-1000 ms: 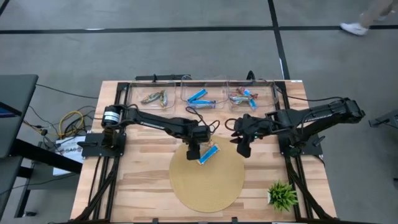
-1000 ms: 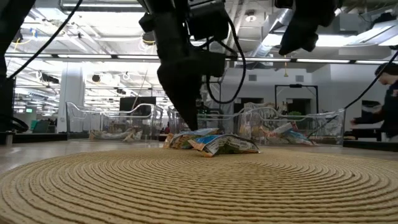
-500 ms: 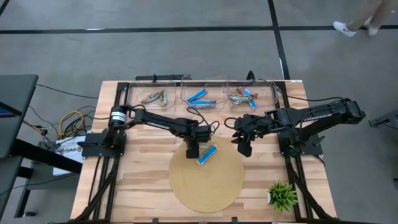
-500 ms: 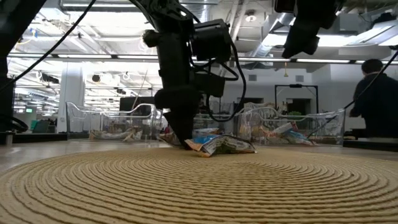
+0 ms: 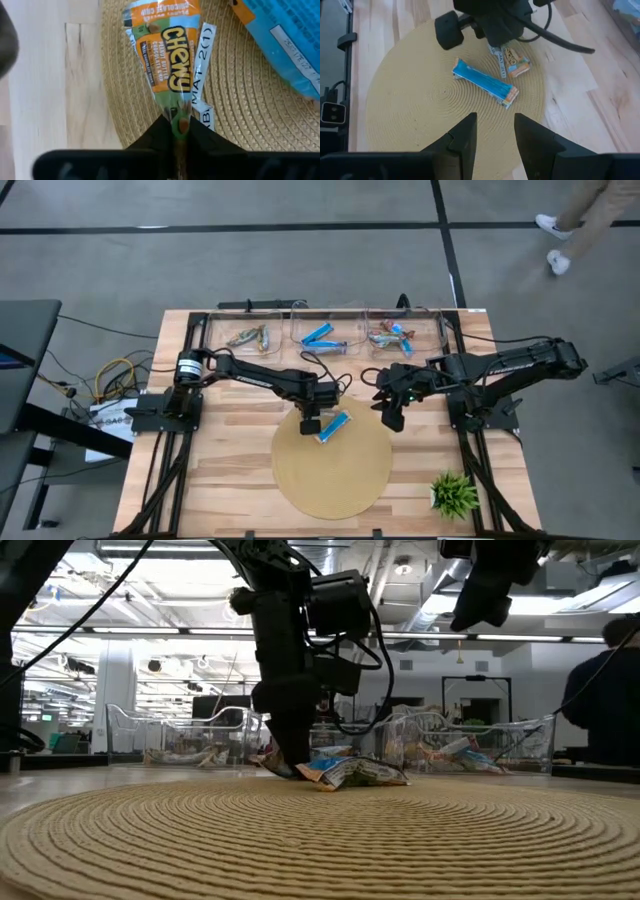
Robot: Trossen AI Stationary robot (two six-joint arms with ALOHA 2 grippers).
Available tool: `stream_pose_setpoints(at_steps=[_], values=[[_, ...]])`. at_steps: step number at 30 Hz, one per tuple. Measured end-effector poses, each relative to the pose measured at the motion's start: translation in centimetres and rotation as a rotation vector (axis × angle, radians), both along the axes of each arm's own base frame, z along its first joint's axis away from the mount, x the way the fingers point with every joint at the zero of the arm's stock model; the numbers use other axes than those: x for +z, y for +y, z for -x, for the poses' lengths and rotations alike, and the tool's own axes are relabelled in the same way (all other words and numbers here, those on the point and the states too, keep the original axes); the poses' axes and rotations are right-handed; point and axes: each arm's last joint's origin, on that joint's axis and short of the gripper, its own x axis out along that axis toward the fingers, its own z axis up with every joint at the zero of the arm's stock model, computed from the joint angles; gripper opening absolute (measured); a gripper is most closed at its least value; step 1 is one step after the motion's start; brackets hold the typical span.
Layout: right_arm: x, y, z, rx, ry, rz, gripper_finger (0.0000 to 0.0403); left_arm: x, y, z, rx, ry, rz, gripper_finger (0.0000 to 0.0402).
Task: Pick and place Granola Bars by type
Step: Put the orange granola bar into the left transparent bin
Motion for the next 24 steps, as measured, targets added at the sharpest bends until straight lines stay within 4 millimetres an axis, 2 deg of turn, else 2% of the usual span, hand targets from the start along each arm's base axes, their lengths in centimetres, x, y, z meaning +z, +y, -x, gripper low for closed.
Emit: stream_pose_setpoints(at_steps=[3,6,10,14,20,24], values=[[0.1,0.0,-0.2,0.014,-0.024,0.009,0.0123,0.3,0.0,-0.1,0.028,-0.002,0.010,0.0012],[0.5,0.1,-0.5,0.052,-0.081,0.037,0.0123,1.0,0.1,-0.5,0.082,-0.023,-0.012,0.0025],[1.1,0.1,-1.1,0.112,-0.170,0.090,0.0123,3.0,0.9,-0.7,0.197,-0.070,-0.057,0.0030],[1.6,-0.4,-1.6,0.139,-0.242,0.144,0.0123,5.7,2.4,0.0,0.286,-0.139,-0.102,0.0012],[2.6,-1.6,-2.4,0.120,-0.366,0.202,0.0123,10.1,6.3,3.2,0.434,-0.177,-0.179,0.0017],[3.0,-2.7,-2.6,0.079,-0.406,0.220,0.0123,12.1,8.7,6.7,0.541,-0.190,-0.200,0.0016]])
